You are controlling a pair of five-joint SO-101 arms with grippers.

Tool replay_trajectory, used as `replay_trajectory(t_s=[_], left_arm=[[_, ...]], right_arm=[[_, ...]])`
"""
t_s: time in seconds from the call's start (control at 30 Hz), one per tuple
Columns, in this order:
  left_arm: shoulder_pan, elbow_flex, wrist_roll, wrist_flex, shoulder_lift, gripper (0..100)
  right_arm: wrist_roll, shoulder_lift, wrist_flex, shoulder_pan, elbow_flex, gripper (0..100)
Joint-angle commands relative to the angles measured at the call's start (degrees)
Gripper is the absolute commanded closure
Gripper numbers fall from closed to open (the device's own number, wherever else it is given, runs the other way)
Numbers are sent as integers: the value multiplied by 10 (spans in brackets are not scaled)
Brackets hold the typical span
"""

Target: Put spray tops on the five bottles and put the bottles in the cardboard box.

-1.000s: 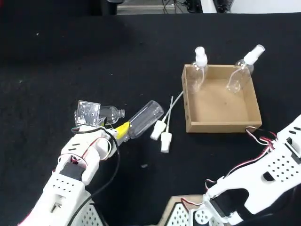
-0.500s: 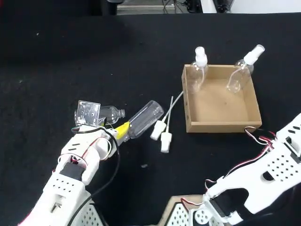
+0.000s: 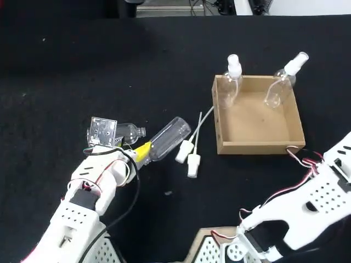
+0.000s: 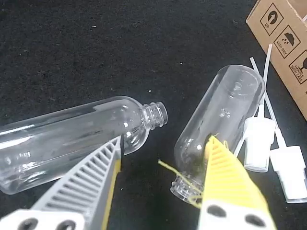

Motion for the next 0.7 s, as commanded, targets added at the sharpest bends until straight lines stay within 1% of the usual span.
replay_trajectory(t_s=[0.0, 0.3, 0.5, 0.57, 0.67], left_arm=[[3, -10, 1, -14, -7, 741], [3, -8, 1, -14, -7, 741], [3, -8, 1, -14, -7, 741], [3, -8, 1, -14, -7, 741], [3, -8, 1, -14, -7, 741]], right_arm=[[-21, -124, -10, -1, 49, 987], [-23, -357, -10, -47, 244, 987], [-22, -480, -10, -107, 346, 987], [-22, -516, 9, -127, 367, 987], [-25, -574, 90, -158, 378, 988]])
